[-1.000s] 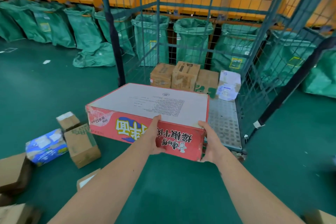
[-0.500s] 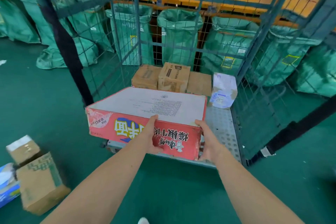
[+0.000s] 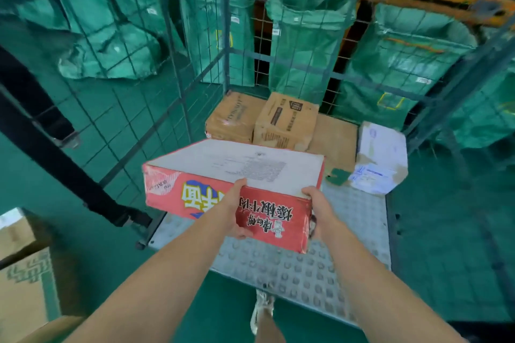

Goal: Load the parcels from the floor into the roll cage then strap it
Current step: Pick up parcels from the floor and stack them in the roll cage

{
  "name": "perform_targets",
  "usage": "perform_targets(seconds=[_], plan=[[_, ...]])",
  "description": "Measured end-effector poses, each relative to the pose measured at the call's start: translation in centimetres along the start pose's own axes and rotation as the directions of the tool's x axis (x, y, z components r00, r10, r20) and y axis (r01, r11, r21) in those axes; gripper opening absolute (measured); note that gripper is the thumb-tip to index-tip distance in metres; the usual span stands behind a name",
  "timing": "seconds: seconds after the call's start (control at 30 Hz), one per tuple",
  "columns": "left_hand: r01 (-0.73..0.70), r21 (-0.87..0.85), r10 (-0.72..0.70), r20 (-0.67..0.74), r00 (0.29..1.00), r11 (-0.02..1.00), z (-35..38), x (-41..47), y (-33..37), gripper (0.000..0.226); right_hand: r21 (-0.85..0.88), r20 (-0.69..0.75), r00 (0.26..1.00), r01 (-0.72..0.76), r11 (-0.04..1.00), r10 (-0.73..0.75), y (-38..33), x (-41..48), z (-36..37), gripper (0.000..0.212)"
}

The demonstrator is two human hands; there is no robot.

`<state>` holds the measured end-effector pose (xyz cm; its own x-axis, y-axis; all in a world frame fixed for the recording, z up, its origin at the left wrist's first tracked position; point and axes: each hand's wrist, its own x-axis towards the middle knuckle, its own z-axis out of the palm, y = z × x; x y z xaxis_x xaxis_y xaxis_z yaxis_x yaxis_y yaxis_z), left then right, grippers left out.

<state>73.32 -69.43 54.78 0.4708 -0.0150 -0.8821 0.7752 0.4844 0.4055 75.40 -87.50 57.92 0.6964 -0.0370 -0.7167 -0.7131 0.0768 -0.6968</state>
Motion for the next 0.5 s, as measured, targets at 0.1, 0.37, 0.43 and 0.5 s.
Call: perform_targets(seconds=[0.1,0.37,0.43,0.5], plan=[[-0.015,-0.024,0.014,-0.037,0.999,1.000,2.1,5.4,4.0,0.054,-0.051,-0.015,0.999,-0.035,0.998,0.034,-3.0,8.0,0.6,0.010],[0.068,-0.116,-0.081,-0.114,0.990,0.991,2.9,20.6,9.8,0.046,-0.204,-0.016,0.991,-0.134,0.970,0.133,-4.8,26.5,3.3,0.017],[0.071,-0.139,-0.091,-0.144,0.985,0.988,2.4,23.5,10.4,0.043,-0.187,0.001,0.989,-0.145,0.972,0.147,-3.9,30.1,4.2,0.016],[0.077,-0.183,-0.108,-0.170,0.979,0.980,1.8,27.0,10.6,0.040,-0.174,0.016,0.991,-0.128,0.976,0.133,-2.6,34.0,5.2,0.015]])
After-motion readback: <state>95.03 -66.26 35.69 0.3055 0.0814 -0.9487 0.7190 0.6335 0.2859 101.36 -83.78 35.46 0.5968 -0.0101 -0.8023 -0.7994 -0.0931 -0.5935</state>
